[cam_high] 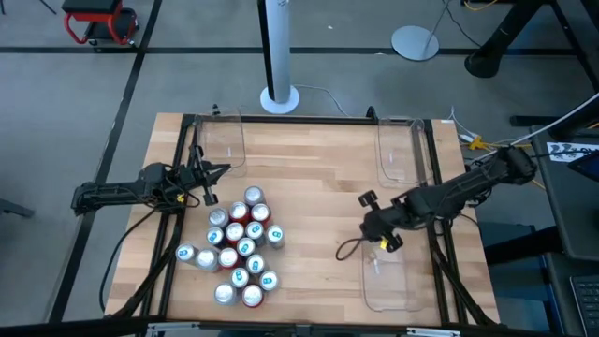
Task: Sort soda cans
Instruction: Move the transparent bin from the bottom right to the top center on the table
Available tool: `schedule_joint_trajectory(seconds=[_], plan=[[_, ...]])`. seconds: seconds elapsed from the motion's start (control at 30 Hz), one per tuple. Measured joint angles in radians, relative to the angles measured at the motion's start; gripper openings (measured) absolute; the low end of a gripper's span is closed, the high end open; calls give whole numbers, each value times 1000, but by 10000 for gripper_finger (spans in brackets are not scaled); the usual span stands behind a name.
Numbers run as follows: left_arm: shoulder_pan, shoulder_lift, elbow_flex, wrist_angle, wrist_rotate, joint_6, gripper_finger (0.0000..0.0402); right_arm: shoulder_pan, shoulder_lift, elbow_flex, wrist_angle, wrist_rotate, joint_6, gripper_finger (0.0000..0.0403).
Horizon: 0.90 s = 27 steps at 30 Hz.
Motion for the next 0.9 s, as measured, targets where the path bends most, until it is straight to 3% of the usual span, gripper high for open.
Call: schedule_joint_trajectory(seconds=[0.5, 0.9], plan=[[0, 0, 0, 0, 0, -4, 11, -250, 68, 1, 266, 1, -330, 21], [0, 0, 0, 1, 0, 0, 11, -475, 68, 0, 517, 61, -648, 22]])
